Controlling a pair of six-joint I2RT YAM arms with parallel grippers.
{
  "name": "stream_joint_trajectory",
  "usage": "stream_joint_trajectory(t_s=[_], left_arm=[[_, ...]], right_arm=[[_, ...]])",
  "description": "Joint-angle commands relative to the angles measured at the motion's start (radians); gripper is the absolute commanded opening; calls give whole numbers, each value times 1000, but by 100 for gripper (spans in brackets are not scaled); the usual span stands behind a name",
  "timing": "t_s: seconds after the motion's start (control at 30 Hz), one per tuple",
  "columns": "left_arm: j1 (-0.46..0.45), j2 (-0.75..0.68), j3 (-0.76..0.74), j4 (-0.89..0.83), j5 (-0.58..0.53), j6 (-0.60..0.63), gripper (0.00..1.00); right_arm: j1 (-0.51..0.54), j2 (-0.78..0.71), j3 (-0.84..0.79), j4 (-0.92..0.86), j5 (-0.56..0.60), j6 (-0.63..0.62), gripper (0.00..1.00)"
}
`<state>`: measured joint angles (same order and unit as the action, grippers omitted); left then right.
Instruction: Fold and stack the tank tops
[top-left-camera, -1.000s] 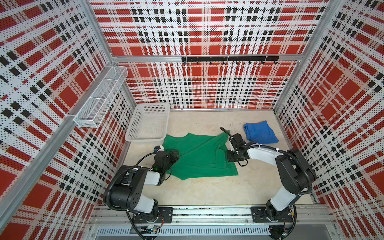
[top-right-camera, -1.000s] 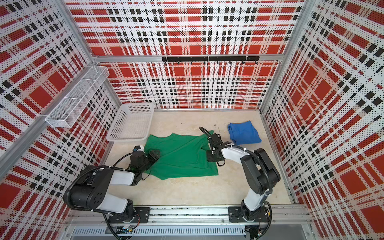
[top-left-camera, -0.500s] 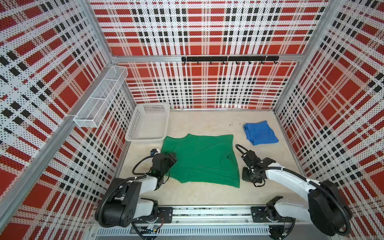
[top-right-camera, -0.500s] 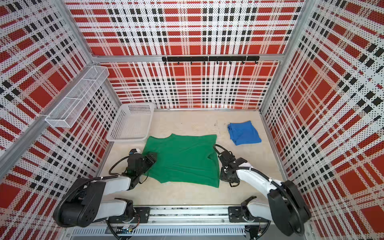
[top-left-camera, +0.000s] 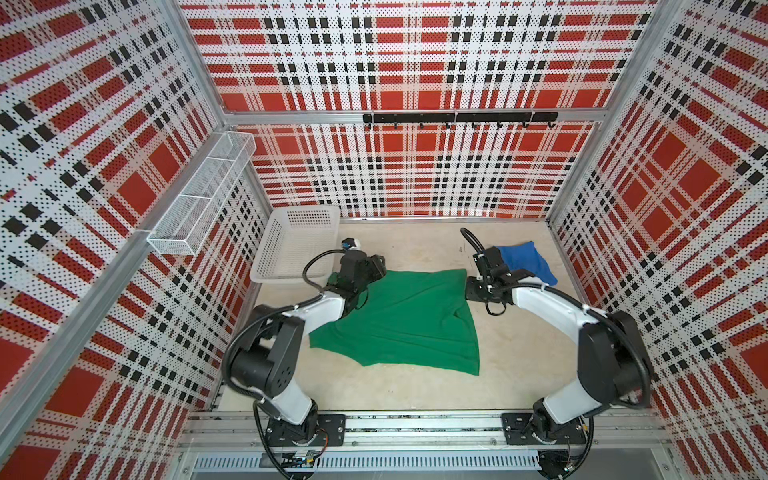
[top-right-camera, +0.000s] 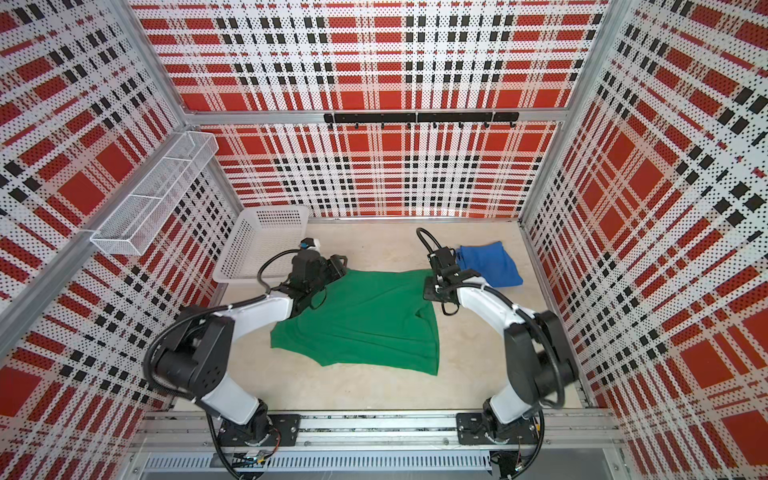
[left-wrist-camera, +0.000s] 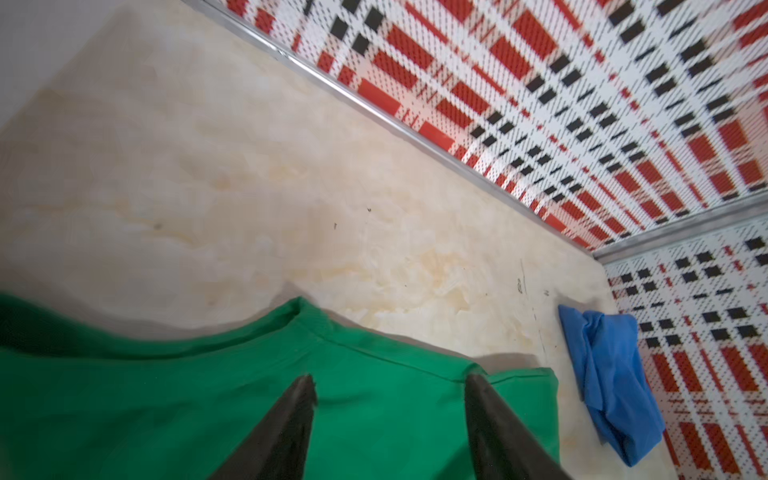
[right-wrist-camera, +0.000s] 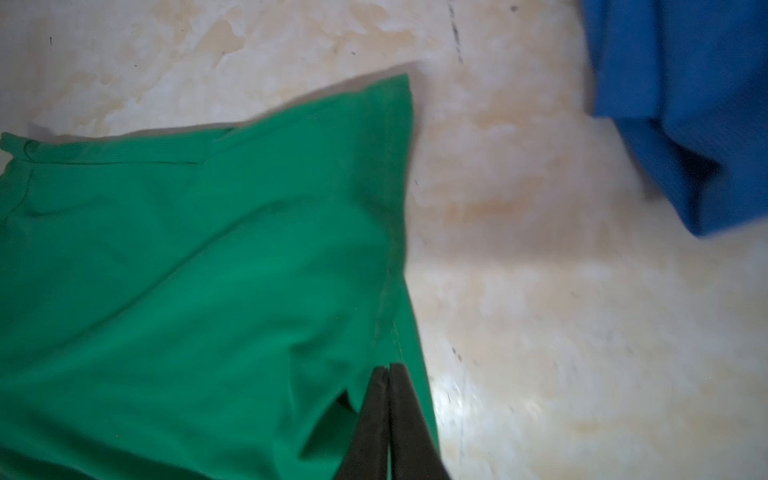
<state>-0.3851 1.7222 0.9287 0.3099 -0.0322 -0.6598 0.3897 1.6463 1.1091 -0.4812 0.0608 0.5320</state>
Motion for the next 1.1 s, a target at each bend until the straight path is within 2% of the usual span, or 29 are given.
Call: stream_joint_trajectory(t_s=[0.0, 0.17, 0.27, 0.37, 0.47, 0.6, 0.8, 0.9, 1.0, 1.07], left_arm=[[-14, 149, 87, -28, 61, 66, 60], [-31, 334, 200, -13, 111, 42, 60], [-14, 419, 237, 13, 150, -14, 60], [27, 450, 202, 90, 173, -102, 60], [61, 441, 155, 139, 130, -141, 59], [72, 423, 128, 174, 119, -149, 59], [66, 436, 172, 177, 136, -139, 60], [72, 450, 188, 176, 141, -143, 60], [74, 447, 188, 176, 137, -141, 60], [74, 448, 188, 176, 137, -139, 60]], right_arm=[[-10, 119, 99, 144, -17, -74, 10], [-14, 299, 218, 170, -39, -75, 12], [-33, 395, 286, 123, -43, -54, 12], [-58, 443, 306, 116, -68, -23, 14], [-72, 498, 354, 106, -80, -16, 15], [-92, 636, 540, 19, -81, -18, 16], [-144, 869, 941, -134, -83, -54, 17], [-143, 824, 975, -107, -81, -124, 21], [-146, 629, 819, -42, -64, -172, 35], [-145, 495, 700, -34, -69, -199, 41]])
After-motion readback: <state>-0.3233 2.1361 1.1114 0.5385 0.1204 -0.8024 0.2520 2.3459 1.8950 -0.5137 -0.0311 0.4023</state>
